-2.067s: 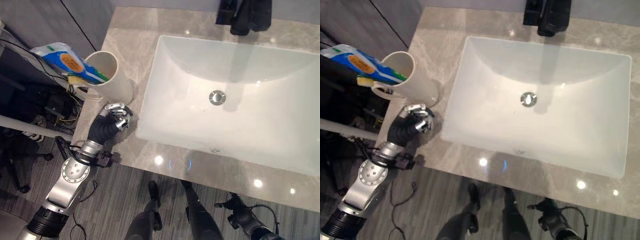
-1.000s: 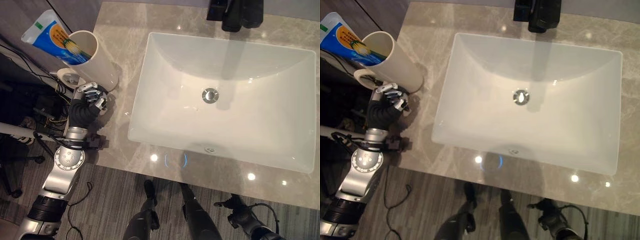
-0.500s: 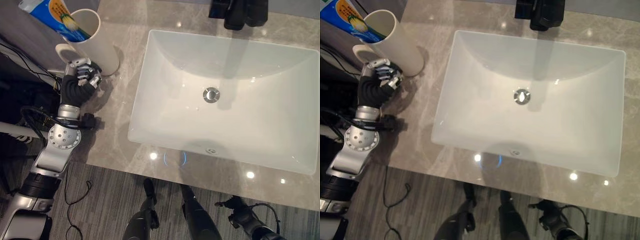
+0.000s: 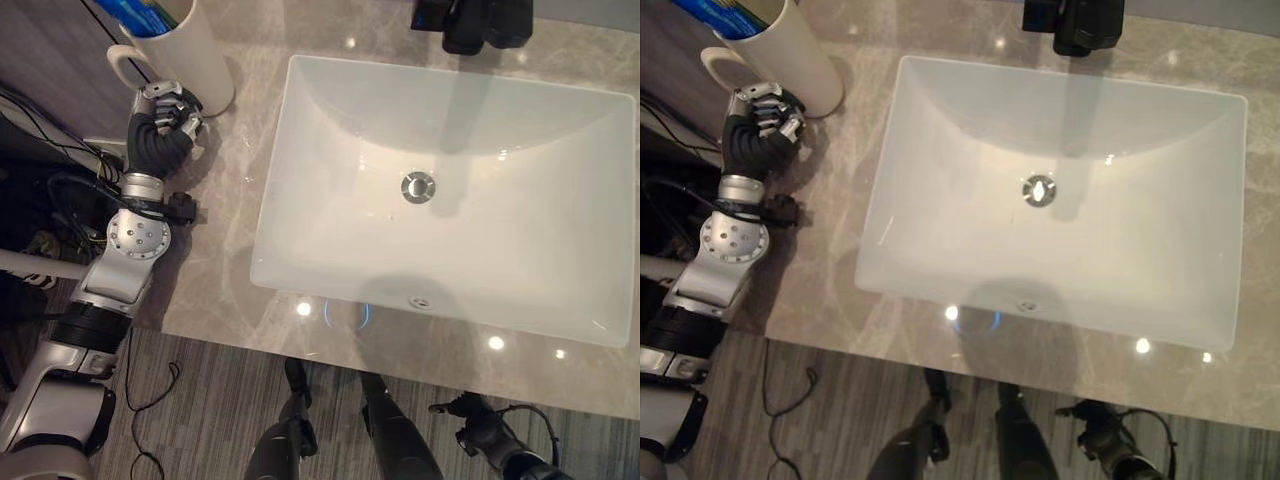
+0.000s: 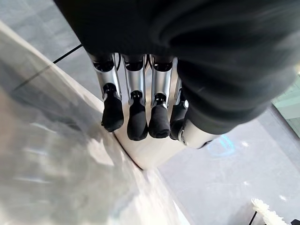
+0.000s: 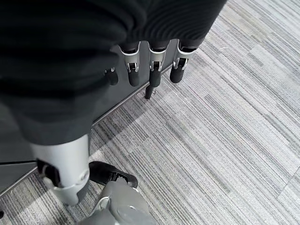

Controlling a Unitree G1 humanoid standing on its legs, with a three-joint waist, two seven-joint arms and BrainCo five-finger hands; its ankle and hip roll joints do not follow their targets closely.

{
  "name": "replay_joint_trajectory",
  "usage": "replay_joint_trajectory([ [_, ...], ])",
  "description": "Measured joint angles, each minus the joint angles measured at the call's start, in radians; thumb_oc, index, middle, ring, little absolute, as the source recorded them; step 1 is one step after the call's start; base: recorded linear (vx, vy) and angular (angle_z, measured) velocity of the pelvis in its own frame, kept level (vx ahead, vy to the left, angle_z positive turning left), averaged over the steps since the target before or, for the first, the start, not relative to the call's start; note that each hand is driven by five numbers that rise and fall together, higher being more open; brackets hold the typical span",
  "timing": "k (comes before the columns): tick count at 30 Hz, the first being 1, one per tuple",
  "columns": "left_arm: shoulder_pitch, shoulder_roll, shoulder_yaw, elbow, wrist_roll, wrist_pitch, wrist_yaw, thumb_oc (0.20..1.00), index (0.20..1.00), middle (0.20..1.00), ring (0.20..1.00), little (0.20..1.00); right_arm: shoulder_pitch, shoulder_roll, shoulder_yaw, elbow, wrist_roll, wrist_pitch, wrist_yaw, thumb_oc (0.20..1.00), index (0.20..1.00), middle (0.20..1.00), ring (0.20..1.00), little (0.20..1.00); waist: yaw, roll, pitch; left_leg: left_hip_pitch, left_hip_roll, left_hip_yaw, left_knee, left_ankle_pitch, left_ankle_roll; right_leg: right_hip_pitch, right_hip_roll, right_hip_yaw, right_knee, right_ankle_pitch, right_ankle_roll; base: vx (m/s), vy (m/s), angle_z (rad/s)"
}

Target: Put brush and paste in cup on sink, flatten towel.

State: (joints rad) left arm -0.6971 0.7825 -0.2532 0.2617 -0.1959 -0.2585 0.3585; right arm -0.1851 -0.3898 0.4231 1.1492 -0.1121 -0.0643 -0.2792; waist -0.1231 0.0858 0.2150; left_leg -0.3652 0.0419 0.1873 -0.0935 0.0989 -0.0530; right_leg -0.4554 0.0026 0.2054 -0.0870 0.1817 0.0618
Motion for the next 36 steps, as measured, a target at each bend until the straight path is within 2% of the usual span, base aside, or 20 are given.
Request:
replay_joint_trajectory([
  [12,-0.110,0.001,-0.039,0.144,-0.003,0.001,0.020,0.200,0.200,0.200,0.200,0.200,-0.002,-0.001,0.000,0.000,0.000,-0.001,-0.004,1.000,1.000,1.000,1.000,1.000,-0.013,-0.010,-0.005,0.000,0.000,0.001,0.000,0.000,0.000,0.000,0.000,0.000,0.000,0.000,0.000,0.00,0.000,0.00],
  [17,-0.153,0.036,-0.076,0.220,-0.041,0.001,0.021,0.200,0.200,0.200,0.200,0.200,-0.009,0.000,0.001,0.001,0.000,-0.001,-0.004,1.000,1.000,1.000,1.000,1.000,-0.035,-0.037,-0.020,0.003,0.001,0.012,0.000,0.000,0.000,-0.001,0.001,0.005,0.000,0.000,0.000,0.01,-0.003,-0.02],
  [25,-0.250,0.040,-0.123,0.363,-0.081,0.009,0.025,0.200,0.200,0.200,0.200,0.200,-0.011,0.000,0.011,0.001,0.002,-0.002,-0.004,1.000,1.000,1.000,1.000,1.000,-0.037,-0.045,-0.025,0.001,0.001,0.014,0.000,0.000,0.000,-0.004,0.002,0.011,0.000,0.001,-0.001,0.00,-0.002,-0.01],
  [36,-0.365,0.047,-0.174,0.511,-0.113,0.022,0.032,0.200,0.200,0.200,0.200,0.200,-0.011,0.001,0.032,0.000,0.022,-0.009,-0.004,1.000,1.000,1.000,1.000,1.000,-0.056,-0.081,-0.048,-0.009,0.002,0.032,0.000,-0.001,0.000,-0.024,0.006,0.034,0.000,0.005,-0.001,0.02,-0.005,-0.05],
])
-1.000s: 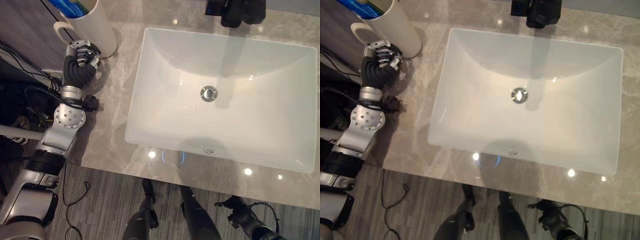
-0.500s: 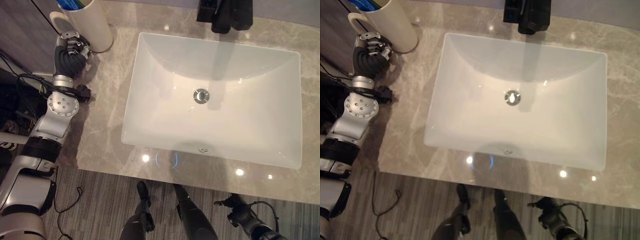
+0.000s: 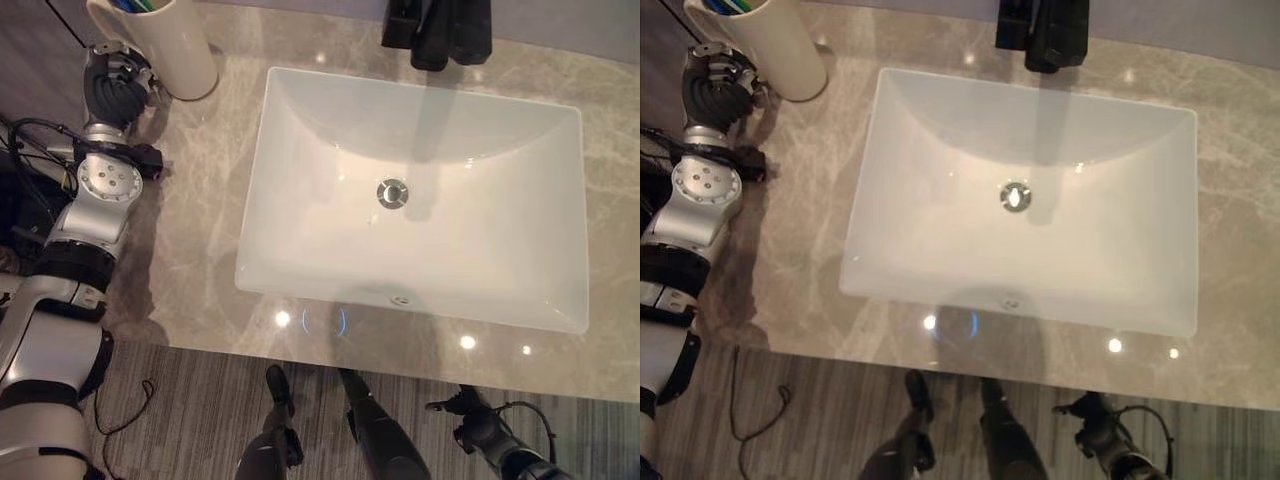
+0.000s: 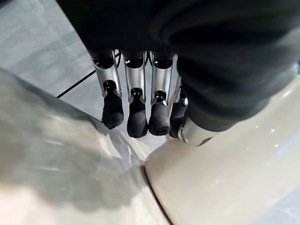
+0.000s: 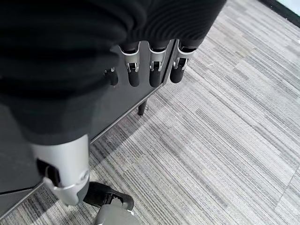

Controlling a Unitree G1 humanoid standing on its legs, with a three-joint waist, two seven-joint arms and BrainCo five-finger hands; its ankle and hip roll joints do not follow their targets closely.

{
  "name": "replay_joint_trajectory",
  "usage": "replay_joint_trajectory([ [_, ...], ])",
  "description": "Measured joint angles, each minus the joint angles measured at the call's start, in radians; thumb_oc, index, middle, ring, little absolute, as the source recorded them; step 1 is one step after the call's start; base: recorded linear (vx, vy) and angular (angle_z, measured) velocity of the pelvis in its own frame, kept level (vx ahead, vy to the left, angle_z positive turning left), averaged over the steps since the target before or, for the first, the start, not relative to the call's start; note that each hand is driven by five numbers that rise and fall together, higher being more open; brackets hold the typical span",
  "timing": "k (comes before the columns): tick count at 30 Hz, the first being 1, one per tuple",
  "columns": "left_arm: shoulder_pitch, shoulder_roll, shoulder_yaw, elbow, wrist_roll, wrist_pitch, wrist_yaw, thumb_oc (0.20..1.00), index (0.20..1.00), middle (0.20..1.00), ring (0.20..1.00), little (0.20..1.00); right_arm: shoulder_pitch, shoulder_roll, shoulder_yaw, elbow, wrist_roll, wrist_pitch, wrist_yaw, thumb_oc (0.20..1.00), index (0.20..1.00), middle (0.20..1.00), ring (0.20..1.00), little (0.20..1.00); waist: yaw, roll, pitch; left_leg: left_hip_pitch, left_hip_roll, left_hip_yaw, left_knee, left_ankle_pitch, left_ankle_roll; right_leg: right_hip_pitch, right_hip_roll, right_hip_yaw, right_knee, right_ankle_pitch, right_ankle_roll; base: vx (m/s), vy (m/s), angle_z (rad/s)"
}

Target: Put brush and paste in cup on sink, flatten towel.

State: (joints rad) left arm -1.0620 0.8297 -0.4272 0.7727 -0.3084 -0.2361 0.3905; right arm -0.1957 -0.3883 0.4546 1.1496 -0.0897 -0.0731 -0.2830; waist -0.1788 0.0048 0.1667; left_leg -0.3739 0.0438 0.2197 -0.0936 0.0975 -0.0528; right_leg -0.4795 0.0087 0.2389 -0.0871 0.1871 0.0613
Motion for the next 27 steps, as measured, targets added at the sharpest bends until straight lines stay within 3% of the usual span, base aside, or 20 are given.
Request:
replay_joint_trajectory([
  [8,-0.016,0.010,-0.013,-0.011,0.001,0.001,0.032,0.200,0.200,0.200,0.200,0.200,0.006,0.011,0.013,-0.007,0.007,-0.013,0.000,1.000,1.000,1.000,1.000,1.000,-0.005,-0.010,-0.006,-0.011,0.002,0.012,0.000,0.000,0.000,-0.015,0.004,0.014,0.000,0.002,0.004,0.04,-0.018,-0.04],
  [13,0.034,0.018,-0.038,-0.168,0.015,0.004,0.027,0.200,0.200,0.200,0.200,0.200,0.008,0.017,0.014,-0.016,0.007,-0.013,0.001,1.000,1.000,1.000,1.000,1.000,-0.001,-0.013,-0.008,-0.008,0.003,0.033,0.000,-0.003,0.003,-0.018,0.006,0.027,0.000,0.006,0.000,0.02,-0.005,-0.07],
  [27,0.033,-0.043,-0.054,-0.165,0.054,0.018,0.028,0.200,0.200,0.200,0.200,0.200,0.012,0.025,0.015,-0.020,0.006,-0.011,0.000,1.000,1.000,1.000,1.000,1.000,-0.002,-0.010,-0.010,0.008,0.006,0.038,0.000,-0.002,0.002,-0.005,0.010,0.035,0.000,0.018,-0.004,-0.01,0.004,-0.01],
])
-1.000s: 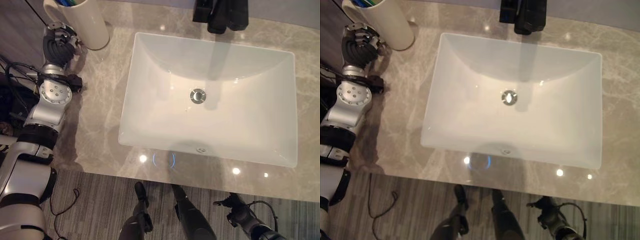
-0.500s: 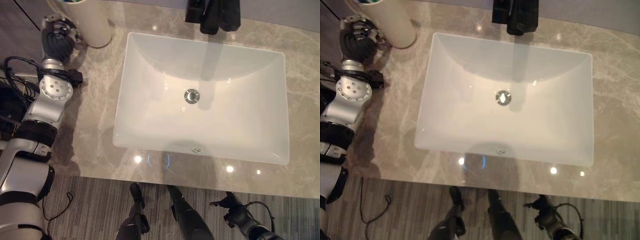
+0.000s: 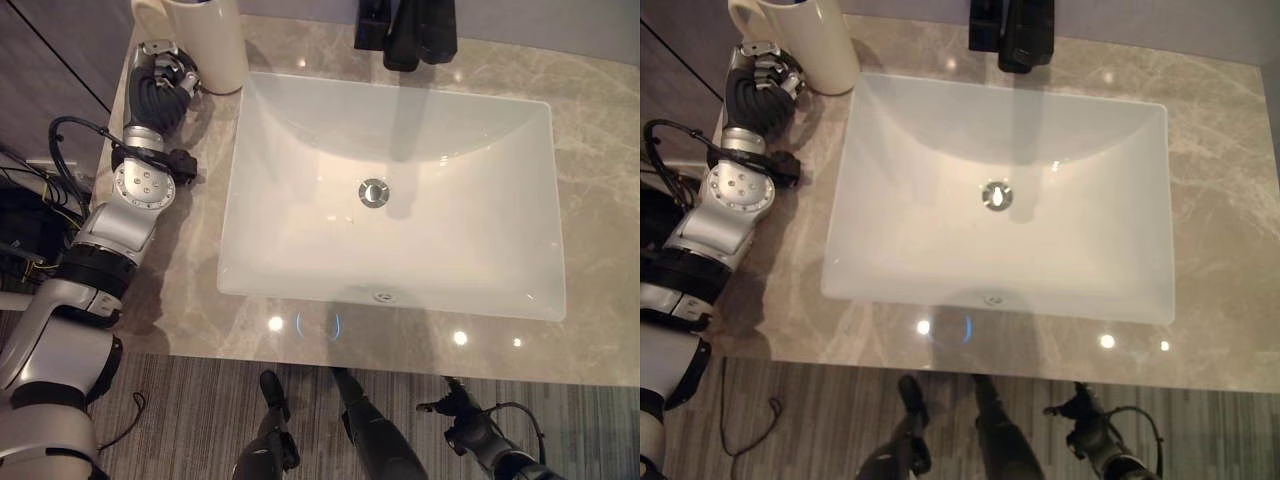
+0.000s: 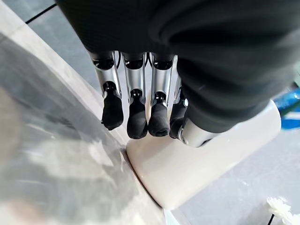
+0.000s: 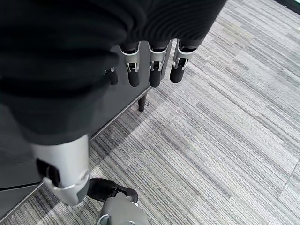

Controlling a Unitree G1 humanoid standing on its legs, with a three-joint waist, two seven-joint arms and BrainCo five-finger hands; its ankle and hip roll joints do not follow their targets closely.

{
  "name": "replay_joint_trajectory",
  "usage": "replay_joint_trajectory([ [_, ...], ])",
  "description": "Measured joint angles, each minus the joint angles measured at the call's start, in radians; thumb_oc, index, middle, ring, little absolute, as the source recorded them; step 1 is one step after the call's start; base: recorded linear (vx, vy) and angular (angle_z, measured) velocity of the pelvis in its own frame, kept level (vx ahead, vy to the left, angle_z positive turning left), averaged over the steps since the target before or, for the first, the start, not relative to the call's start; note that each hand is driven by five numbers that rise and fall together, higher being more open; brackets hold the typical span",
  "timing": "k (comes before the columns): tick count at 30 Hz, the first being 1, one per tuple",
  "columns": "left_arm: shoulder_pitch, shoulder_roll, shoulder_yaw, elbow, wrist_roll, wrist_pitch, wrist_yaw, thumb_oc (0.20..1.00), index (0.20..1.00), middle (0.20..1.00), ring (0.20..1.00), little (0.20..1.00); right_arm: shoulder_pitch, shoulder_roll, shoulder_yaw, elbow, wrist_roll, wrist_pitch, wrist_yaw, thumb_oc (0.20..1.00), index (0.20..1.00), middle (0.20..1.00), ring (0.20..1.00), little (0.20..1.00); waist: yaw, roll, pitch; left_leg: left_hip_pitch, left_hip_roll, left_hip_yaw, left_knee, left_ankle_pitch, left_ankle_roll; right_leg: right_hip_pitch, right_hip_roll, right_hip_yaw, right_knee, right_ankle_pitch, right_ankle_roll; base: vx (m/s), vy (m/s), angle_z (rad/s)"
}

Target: Put brush and paste in cup on sink, flatten towel.

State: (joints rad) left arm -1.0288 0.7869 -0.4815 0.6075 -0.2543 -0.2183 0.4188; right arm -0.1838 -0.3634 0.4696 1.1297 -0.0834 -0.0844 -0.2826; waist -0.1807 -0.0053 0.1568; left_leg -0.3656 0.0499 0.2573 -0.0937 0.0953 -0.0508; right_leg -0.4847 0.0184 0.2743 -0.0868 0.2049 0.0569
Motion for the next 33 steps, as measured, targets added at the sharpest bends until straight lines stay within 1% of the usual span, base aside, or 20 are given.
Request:
replay_joint_trajectory([
  [1,0.001,-0.006,0.003,0.001,0.000,0.008,0.000,0.200,0.200,0.200,0.200,0.200,0.000,0.000,-0.003,0.000,0.000,0.001,0.000,1.000,1.000,1.000,1.000,1.000,-0.001,0.000,0.000,0.002,0.000,0.000,0.000,0.000,0.000,0.003,0.000,0.000,0.000,0.000,0.000,-0.03,0.007,0.01],
  [6,0.048,-0.011,0.009,-0.023,-0.001,0.008,-0.007,0.200,0.200,0.200,0.200,0.200,0.002,-0.003,-0.005,0.000,0.000,0.002,0.000,1.000,1.000,1.000,1.000,1.000,0.002,0.003,-0.002,0.019,0.001,-0.007,0.000,0.000,0.000,0.023,0.000,-0.008,0.000,0.000,0.000,-0.04,0.009,0.04],
  [9,0.086,-0.007,0.009,-0.077,-0.002,0.007,-0.015,0.200,0.200,0.200,0.200,0.200,0.002,-0.003,-0.005,0.004,0.000,0.003,0.000,1.000,1.000,1.000,1.000,1.000,0.009,0.004,-0.001,0.015,0.001,-0.029,0.000,0.003,-0.003,0.025,-0.002,-0.028,0.000,-0.002,-0.003,-0.07,0.016,0.14],
  [12,0.086,-0.008,0.010,-0.126,-0.014,0.001,-0.037,0.200,0.200,0.200,0.200,0.200,0.004,-0.002,-0.004,0.014,0.000,0.002,0.002,1.000,1.000,1.000,1.000,1.000,0.025,0.018,0.000,-0.010,0.000,-0.029,0.000,0.005,-0.006,-0.001,-0.002,-0.027,0.000,-0.002,-0.003,-0.03,-0.006,0.04],
  [15,0.078,-0.007,0.008,-0.127,-0.014,0.000,-0.046,0.200,0.200,0.200,0.200,0.200,0.005,-0.002,-0.005,0.017,0.000,0.002,0.003,1.000,1.000,1.000,1.000,1.000,0.023,0.026,0.000,-0.013,0.001,-0.026,0.000,0.006,-0.006,-0.004,0.000,-0.025,0.000,-0.002,-0.003,0.01,-0.034,-0.05],
  [21,0.017,-0.008,-0.005,-0.038,-0.014,0.006,-0.043,0.200,0.200,0.200,0.200,0.200,0.009,-0.002,-0.006,0.019,0.001,0.001,0.003,1.000,1.000,1.000,1.000,1.000,0.002,0.028,0.002,-0.004,0.008,0.003,0.000,0.004,-0.009,-0.007,0.010,0.003,0.000,-0.006,0.002,0.02,-0.039,-0.12],
  [26,-0.028,-0.007,-0.004,0.027,-0.012,0.008,-0.031,0.200,0.200,0.200,0.200,0.200,0.015,-0.004,-0.006,0.034,0.002,0.002,0.002,1.000,1.000,1.000,1.000,1.000,0.001,0.029,0.002,-0.006,0.017,0.027,0.000,-0.003,-0.018,-0.020,0.021,0.024,0.000,-0.004,-0.005,0.04,-0.032,-0.13],
  [27,-0.051,-0.009,-0.007,0.063,-0.010,0.010,-0.029,0.200,0.200,0.200,0.200,0.200,0.016,-0.004,-0.007,0.036,0.003,0.001,0.002,1.000,1.000,1.000,1.000,1.000,-0.003,0.029,0.002,-0.006,0.018,0.030,0.000,-0.004,-0.020,-0.022,0.023,0.026,0.000,-0.004,-0.005,0.04,-0.030,-0.07],
  [28,-0.111,-0.017,-0.033,0.140,-0.008,0.023,-0.016,0.200,0.200,0.200,0.200,0.200,0.016,-0.004,-0.006,0.037,0.011,0.001,0.001,1.000,1.000,1.000,1.000,1.000,-0.012,0.030,0.003,-0.007,0.019,0.031,0.000,-0.005,-0.021,-0.023,0.024,0.027,0.000,-0.003,-0.006,0.04,-0.022,-0.05],
  [31,-0.179,-0.018,-0.052,0.223,-0.002,0.043,0.000,0.200,0.200,0.200,0.200,0.200,0.014,-0.003,-0.005,0.036,0.029,0.001,-0.001,1.000,1.000,1.000,1.000,1.000,-0.029,0.030,0.003,-0.010,0.019,0.035,0.000,-0.006,-0.020,-0.029,0.024,0.030,0.000,-0.002,-0.004,0.04,-0.004,-0.07],
  [32,-0.202,-0.011,-0.053,0.248,-0.002,0.049,0.002,0.200,0.200,0.200,0.200,0.200,0.013,-0.003,-0.005,0.034,0.032,0.000,-0.001,1.000,1.000,1.000,1.000,1.000,-0.027,0.030,0.003,-0.012,0.018,0.051,0.000,-0.008,-0.019,-0.035,0.025,0.044,0.000,0.000,-0.005,0.04,-0.013,-0.19],
  [33,-0.198,-0.008,-0.046,0.244,-0.004,0.048,0.007,0.200,0.200,0.200,0.200,0.200,0.014,-0.003,-0.003,0.033,0.032,0.000,-0.001,1.000,1.000,1.000,1.000,1.000,-0.025,0.030,0.003,-0.012,0.019,0.054,0.000,-0.008,-0.019,-0.036,0.026,0.046,0.000,0.002,-0.007,0.03,-0.017,-0.15],
])
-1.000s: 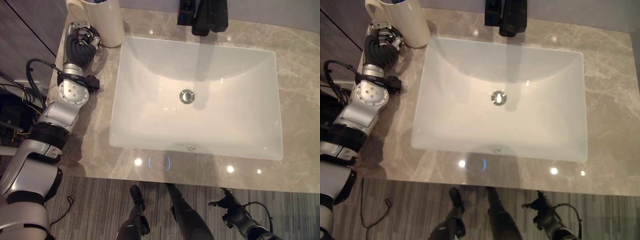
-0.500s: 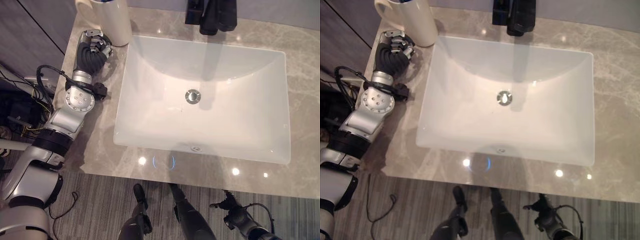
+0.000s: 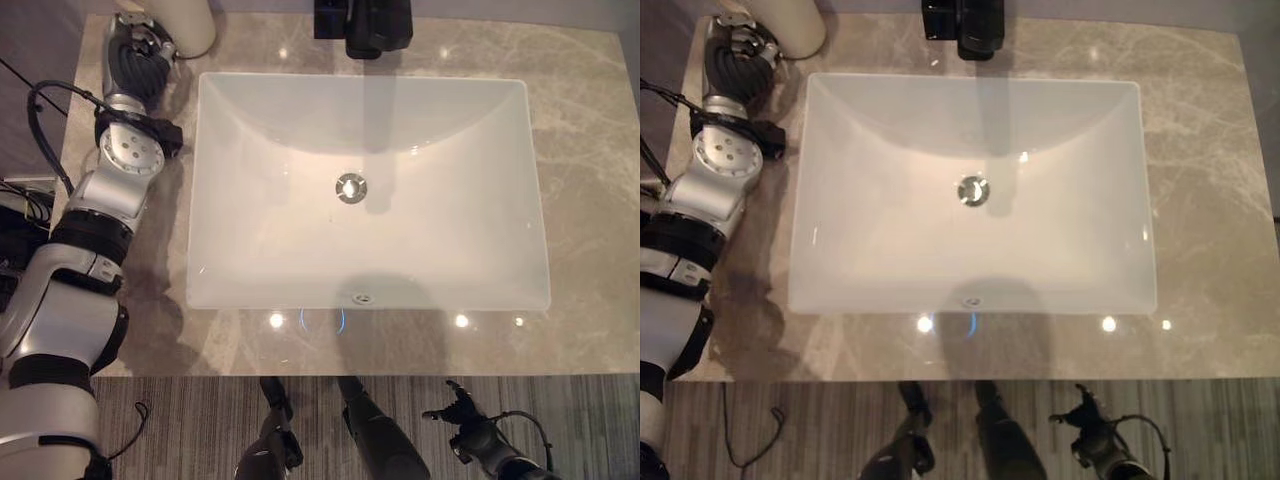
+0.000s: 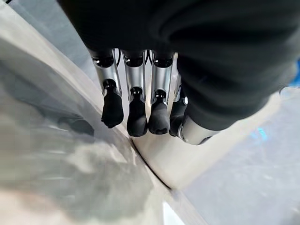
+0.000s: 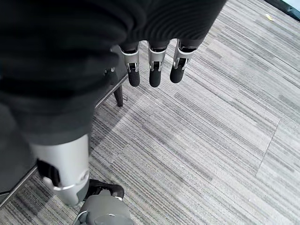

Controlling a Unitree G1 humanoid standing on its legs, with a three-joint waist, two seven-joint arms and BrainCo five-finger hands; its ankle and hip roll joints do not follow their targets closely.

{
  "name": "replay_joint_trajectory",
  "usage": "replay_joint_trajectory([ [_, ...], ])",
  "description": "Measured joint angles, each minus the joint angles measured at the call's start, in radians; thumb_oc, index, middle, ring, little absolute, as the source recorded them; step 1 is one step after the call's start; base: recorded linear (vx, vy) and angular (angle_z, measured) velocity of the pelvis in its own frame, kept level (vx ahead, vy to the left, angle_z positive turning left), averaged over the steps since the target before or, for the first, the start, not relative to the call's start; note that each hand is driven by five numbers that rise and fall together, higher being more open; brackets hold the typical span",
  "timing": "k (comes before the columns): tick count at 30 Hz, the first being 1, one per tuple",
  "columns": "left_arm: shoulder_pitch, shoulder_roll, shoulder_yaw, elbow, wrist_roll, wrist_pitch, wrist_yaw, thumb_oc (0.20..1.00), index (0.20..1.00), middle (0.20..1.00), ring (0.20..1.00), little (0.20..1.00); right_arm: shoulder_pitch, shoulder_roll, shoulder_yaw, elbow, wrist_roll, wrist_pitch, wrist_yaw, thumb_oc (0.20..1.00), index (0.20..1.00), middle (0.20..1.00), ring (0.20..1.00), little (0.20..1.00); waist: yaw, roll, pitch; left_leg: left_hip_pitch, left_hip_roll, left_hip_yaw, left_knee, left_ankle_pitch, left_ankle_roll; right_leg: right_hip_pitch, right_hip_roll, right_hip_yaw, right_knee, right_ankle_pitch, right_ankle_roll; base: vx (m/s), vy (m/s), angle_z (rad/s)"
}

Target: Put brush and paste in cup on sink, flatten towel.

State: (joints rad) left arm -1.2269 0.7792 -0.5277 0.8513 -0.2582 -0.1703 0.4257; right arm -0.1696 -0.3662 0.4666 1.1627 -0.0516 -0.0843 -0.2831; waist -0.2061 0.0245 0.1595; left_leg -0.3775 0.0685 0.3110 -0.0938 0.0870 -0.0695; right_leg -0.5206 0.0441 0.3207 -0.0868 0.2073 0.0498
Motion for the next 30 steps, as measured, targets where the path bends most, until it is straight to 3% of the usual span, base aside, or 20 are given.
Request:
replay_joint_trajectory([
  [17,-0.045,0.004,0.041,0.185,0.001,0.032,0.030,0.200,0.200,0.200,0.200,0.200,0.000,0.000,0.018,-0.013,0.009,-0.009,0.001,1.000,1.000,1.000,1.000,1.000,-0.030,-0.017,-0.010,0.026,0.011,0.028,0.000,-0.012,-0.006,0.014,0.016,0.026,0.000,-0.001,-0.003,0.02,-0.009,-0.05],
  [26,-0.066,0.022,-0.019,0.165,0.003,0.045,0.029,0.200,0.200,0.200,0.200,0.200,0.029,0.003,0.015,-0.013,0.037,-0.023,0.004,1.000,1.000,1.000,1.000,1.000,-0.036,-0.062,-0.038,0.026,0.024,0.035,0.000,-0.016,-0.012,0.008,0.030,0.031,0.000,-0.001,-0.003,0.02,-0.020,-0.03],
  [30,-0.065,0.040,-0.069,0.108,0.042,0.041,0.028,0.200,0.200,0.200,0.200,0.200,0.043,0.004,0.015,-0.009,0.038,-0.023,0.005,1.000,1.000,1.000,1.000,1.000,-0.034,-0.063,-0.038,0.022,0.023,0.036,0.000,-0.018,-0.015,0.005,0.029,0.032,0.000,-0.001,-0.003,0.00,0.000,0.00],
])
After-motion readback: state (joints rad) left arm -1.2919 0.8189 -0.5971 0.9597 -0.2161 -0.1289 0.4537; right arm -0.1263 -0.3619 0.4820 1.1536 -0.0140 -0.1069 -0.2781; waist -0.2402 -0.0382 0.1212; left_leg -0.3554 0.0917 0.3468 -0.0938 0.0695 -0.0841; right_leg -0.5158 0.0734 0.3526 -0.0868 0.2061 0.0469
